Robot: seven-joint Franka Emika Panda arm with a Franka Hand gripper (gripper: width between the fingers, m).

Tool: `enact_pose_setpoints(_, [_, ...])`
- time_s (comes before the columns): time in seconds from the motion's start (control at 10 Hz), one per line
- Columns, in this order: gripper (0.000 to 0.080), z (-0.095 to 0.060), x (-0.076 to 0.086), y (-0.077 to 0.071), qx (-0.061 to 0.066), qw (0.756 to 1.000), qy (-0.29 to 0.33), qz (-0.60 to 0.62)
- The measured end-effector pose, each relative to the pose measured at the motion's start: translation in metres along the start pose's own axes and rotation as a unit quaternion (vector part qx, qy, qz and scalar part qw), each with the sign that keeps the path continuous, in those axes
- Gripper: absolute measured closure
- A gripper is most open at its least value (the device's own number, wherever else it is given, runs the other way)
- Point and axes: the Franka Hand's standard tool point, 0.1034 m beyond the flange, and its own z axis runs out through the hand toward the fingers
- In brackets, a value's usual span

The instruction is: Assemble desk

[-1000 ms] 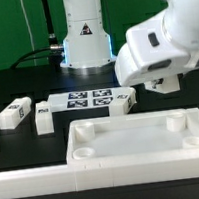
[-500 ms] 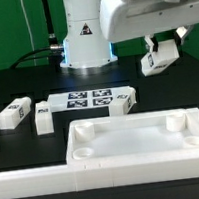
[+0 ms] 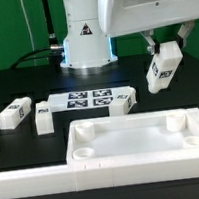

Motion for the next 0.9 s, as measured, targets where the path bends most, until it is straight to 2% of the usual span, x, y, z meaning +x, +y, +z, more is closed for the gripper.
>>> enact_pose_setpoints(0.1, [0.0511,-0.009,0.011,0.005,0.0,0.999,0.039,0.005])
enact_pose_setpoints(0.3, [0.0511,-0.032,0.023,0.003,-0.005,0.995,0.1,0.004])
enact_pose_setpoints(0.4, [0.0511,-0.036,0.022,0.002,-0.008,0.992,0.124,0.002])
enact_pose_setpoints(0.7, [0.0511,-0.033,0.033,0.007,-0.018,0.968,0.249,0.0])
enact_pose_setpoints(0.8, [0.0511,-0.033,0.041,0.009,-0.022,0.96,0.279,-0.006])
enact_pose_setpoints(0.9, [0.0511,-0.032,0.047,0.011,-0.022,0.96,0.279,-0.008])
